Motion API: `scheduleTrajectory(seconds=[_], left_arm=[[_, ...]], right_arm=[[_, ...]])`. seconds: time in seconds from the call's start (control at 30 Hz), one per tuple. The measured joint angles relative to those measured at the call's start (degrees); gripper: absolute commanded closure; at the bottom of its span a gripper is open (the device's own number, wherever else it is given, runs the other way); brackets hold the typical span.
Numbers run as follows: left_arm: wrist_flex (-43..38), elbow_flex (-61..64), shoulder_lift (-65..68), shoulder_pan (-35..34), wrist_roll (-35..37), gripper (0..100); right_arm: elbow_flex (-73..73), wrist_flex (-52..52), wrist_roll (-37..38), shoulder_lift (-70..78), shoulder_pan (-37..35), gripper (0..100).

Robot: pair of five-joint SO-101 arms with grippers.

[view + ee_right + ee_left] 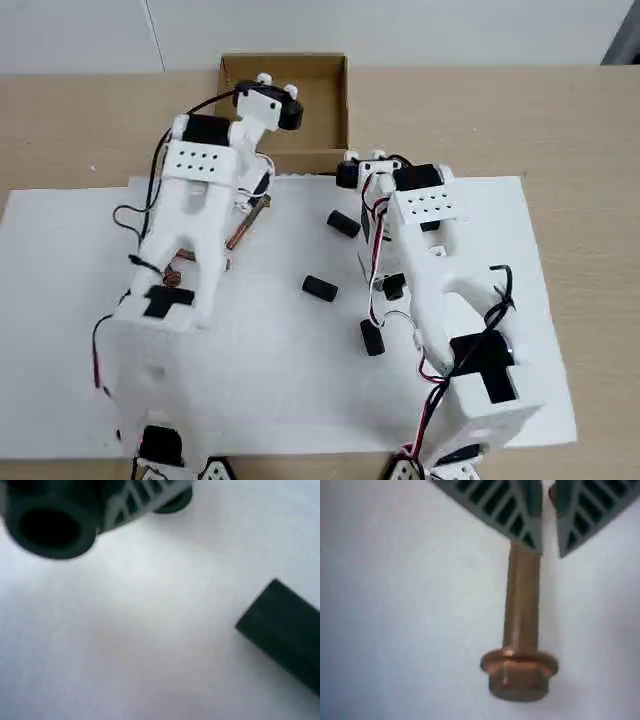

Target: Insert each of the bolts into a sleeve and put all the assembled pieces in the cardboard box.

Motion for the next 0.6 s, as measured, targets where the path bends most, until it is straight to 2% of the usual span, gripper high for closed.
scheduleTrajectory(seconds=[0.17, 0.33, 0.6], left_arm=[[2.6, -9.6, 8.2, 0.2, -1.8, 99], [4.7, -18.2, 13.7, 0.2, -3.0, 89], [5.0, -22.1, 16.5, 0.2, -3.2, 88]], right_arm=[[0.0, -0.2, 0.0, 0.0, -0.1, 99.1], [0.0, -0.2, 0.0, 0.0, -0.1, 99.1], [0.0, -0.2, 0.0, 0.0, -0.1, 99.1]])
